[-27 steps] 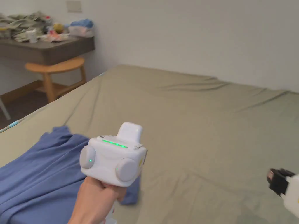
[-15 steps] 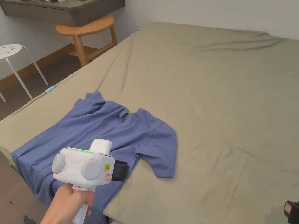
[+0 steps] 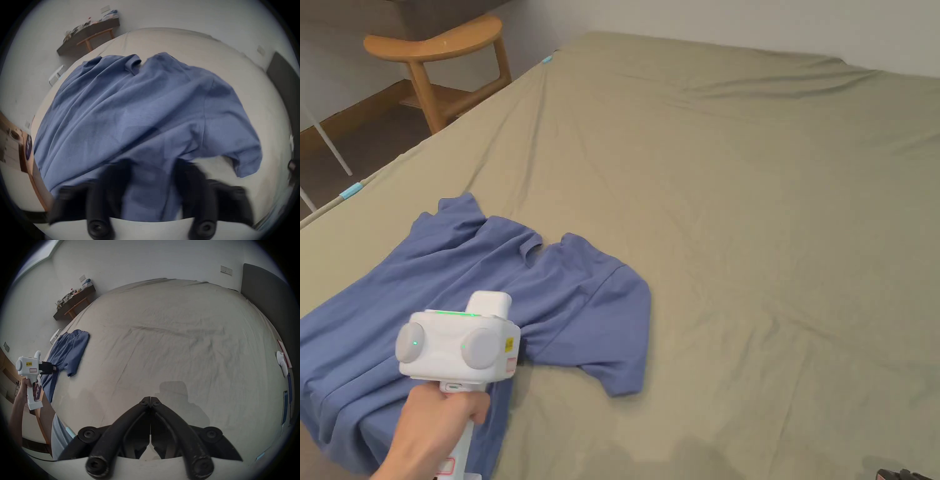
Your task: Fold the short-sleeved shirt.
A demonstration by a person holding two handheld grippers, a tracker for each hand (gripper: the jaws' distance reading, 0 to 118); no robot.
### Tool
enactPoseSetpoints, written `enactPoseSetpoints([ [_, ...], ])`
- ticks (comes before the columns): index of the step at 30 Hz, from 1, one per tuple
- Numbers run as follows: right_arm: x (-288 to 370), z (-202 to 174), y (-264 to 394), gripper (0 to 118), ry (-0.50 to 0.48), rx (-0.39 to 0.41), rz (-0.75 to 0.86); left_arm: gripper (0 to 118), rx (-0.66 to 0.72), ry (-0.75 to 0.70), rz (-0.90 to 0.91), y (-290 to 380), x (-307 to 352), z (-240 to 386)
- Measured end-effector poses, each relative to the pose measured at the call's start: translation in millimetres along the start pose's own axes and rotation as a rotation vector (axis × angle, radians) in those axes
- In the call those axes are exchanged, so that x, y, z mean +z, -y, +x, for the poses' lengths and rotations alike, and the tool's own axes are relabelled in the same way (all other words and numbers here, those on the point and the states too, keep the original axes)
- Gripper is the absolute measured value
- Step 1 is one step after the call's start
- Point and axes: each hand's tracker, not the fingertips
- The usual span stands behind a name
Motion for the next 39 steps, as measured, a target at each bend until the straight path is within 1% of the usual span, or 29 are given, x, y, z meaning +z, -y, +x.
enactPoseSetpoints([
  [1, 0.8, 0.3, 0.2, 0, -0.004, -0.002, 0.002, 1, 0.026, 0.088, -0.021, -5.2, 1.1, -6.8],
  [3, 4.1, 0.9, 1.1, 0, -0.010, -0.006, 0.009, 1, 0.148, 0.177, -0.035, -10.2, 9.2, -14.3],
  [5, 8.9, 3.6, 2.6, 0, -0.019, -0.019, 0.021, 1, 0.107, 0.174, -0.014, -18.3, 24.7, -9.1],
  [7, 14.0, 10.5, 3.4, 0, -0.027, -0.037, 0.031, 1, 0.093, 0.185, 0.014, -28.7, 42.9, 2.5],
  [10, 21.2, 29.5, 8.3, 0, -0.027, -0.058, 0.052, 1, 0.093, 0.307, 0.065, -49.2, 73.7, 34.5],
  [12, 30.2, 35.8, 12.4, 0, -0.013, -0.073, 0.072, 1, 0.038, 0.337, 0.099, -65.3, 92.4, 71.4],
  [13, 35.9, 41.7, 14.4, 0, -0.004, -0.081, 0.090, 1, -0.019, 0.346, 0.101, -73.2, 101.0, 96.3],
  [15, 47.9, 54.6, 17.6, 0, 0.028, -0.098, 0.133, 1, -0.080, 0.387, 0.128, -80.3, 118.8, 153.6],
  [18, 66.1, 78.7, 23.9, 0, 0.065, -0.125, 0.172, 1, -0.149, 0.547, 0.127, -91.0, 140.6, 252.9],
  [19, 71.9, 87.2, 26.1, 0, 0.080, -0.141, 0.189, 1, -0.196, 0.574, 0.127, -90.0, 148.1, 288.7],
  [21, 86.3, 102.7, 30.6, 0, 0.103, -0.167, 0.203, 1, -0.236, 0.672, 0.123, -90.5, 159.0, 355.5],
  [22, 90.8, 113.1, 33.5, 0, 0.119, -0.190, 0.212, 1, -0.254, 0.739, 0.099, -87.7, 163.9, 394.8],
  [24, 96.0, 133.3, 38.3, 0, 0.143, -0.230, 0.216, 1, -0.307, 0.813, 0.068, -83.8, 160.1, 466.6],
  [27, 102.8, 164.0, 45.4, 0, 0.179, -0.308, 0.229, 1, -0.371, 0.917, -0.035, -54.7, 164.5, 571.2],
  [29, 104.5, 181.0, 50.8, 0, 0.207, -0.351, 0.225, 1, -0.413, 0.943, -0.092, -36.4, 155.1, 623.0],
  [30, 105.8, 188.5, 53.6, 0, 0.212, -0.365, 0.225, 1, -0.425, 0.933, -0.110, -26.4, 148.6, 645.3],
  [31, 105.9, 193.9, 55.8, 0, 0.214, -0.369, 0.220, 1, -0.467, 0.912, -0.123, -20.9, 134.6, 665.4],
  [32, 106.1, 198.0, 56.2, 0, 0.224, -0.375, 0.213, 1, -0.453, 0.875, -0.128, -15.1, 122.5, 678.2],
  [33, 105.5, 201.5, 57.9, 0, 0.237, -0.379, 0.208, 1, -0.490, 0.846, -0.172, -12.3, 109.8, 688.6],
  [34, 104.9, 205.1, 60.0, 0, 0.245, -0.384, 0.206, 7, -0.475, 0.811, -0.183, -9.4, 95.9, 694.7],
  [35, 104.5, 208.2, 61.1, 0, 0.246, -0.396, 0.202, 38, -0.462, 0.763, -0.158, -8.1, 80.9, 697.9],
  [36, 101.9, 211.3, 60.8, 0, 0.242, -0.409, 0.199, 87, -0.493, 0.721, -0.130, -7.2, 72.7, 696.1],
  [37, 101.3, 212.1, 61.6, 0, 0.236, -0.416, 0.200, 118, -0.513, 0.708, -0.172, -5.7, 62.6, 695.2],
  [38, 100.7, 211.6, 62.1, 0, 0.234, -0.417, 0.198, 110, -0.525, 0.693, -0.262, -5.2, 53.8, 687.4],
  [39, 100.2, 210.1, 62.8, 0, 0.232, -0.413, 0.196, 101, -0.496, 0.698, -0.244, -2.1, 59.7, 658.5],
])
